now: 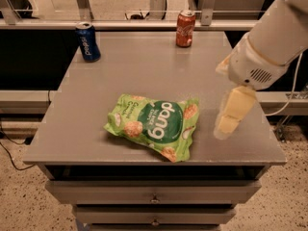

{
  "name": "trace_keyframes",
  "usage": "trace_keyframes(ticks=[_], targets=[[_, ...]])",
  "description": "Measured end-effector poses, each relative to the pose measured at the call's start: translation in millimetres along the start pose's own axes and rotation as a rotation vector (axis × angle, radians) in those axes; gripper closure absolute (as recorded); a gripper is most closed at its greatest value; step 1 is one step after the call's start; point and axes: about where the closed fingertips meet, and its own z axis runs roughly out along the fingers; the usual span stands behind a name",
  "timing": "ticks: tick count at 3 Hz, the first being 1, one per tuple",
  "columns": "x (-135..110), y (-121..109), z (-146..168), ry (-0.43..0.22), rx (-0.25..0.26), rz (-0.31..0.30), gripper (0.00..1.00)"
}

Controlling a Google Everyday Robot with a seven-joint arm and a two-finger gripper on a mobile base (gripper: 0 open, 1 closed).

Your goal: Move green rice chip bag near pepsi can

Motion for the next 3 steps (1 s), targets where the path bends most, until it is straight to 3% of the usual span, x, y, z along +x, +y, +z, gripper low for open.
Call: trace_keyframes(ticks=[1,3], targets=[[-29.6,-0.3,37.5,-0.048,-0.052,0.033,0.0],[-70.7,1.4,72.9,-0.098,-0.118,0.114,0.0]])
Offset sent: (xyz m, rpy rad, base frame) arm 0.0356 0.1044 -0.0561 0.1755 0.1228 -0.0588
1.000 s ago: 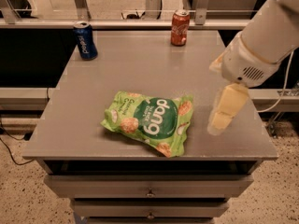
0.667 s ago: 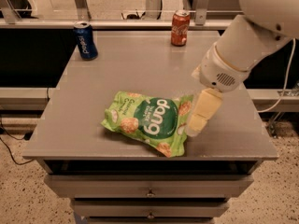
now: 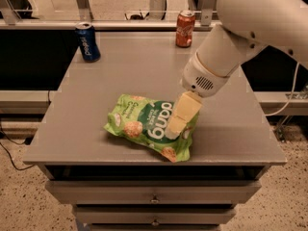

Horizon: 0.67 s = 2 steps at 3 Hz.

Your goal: Move green rice chip bag near pepsi can

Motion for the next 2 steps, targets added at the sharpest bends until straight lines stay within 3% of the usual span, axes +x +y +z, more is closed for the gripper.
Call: trace_keyframes(ticks=[1,2], targets=[[-4.9,8.7,14.1,-0.004,-0.044,0.048,0.0],[-7.6,15.5,26.3,-0.012,-0.072,0.073,0.16]])
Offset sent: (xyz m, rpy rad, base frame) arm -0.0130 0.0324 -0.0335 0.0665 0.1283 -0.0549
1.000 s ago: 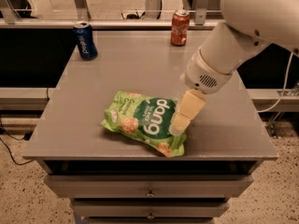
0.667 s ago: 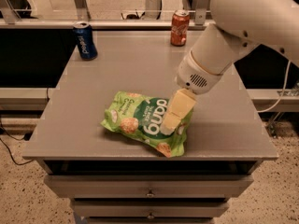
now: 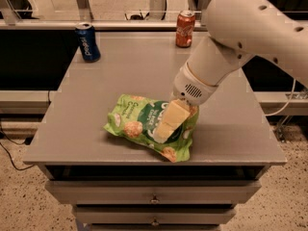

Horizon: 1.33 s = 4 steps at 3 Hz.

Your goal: Move green rice chip bag near pepsi can

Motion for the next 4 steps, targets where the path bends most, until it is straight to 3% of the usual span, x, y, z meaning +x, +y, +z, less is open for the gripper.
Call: trace_keyframes(ticks=[1,3,4], targets=[[4.9,-5.7,2.0,-0.01,0.01,0.039,0.41],[12.3,-28.9,-25.8,-0.021,0.098,0.064,0.87],[13.6,-45.9,-55.1,-0.034,0.173,0.068,1.0]])
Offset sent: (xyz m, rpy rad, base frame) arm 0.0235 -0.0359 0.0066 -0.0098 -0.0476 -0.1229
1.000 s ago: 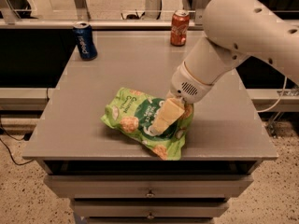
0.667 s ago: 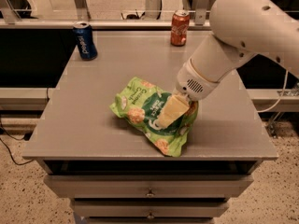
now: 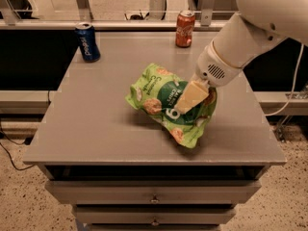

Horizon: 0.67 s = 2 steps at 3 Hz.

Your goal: Move green rice chip bag near pepsi can

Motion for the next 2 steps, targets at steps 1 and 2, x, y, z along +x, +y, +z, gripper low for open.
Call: trace_keyframes(ticks=[1,2], targets=[[-0.9,0.7,0.7,-0.004,0.003,0.003,1.0],[-21.0,-18.1,0.3,-0.057,0.027,0.014,1.0]])
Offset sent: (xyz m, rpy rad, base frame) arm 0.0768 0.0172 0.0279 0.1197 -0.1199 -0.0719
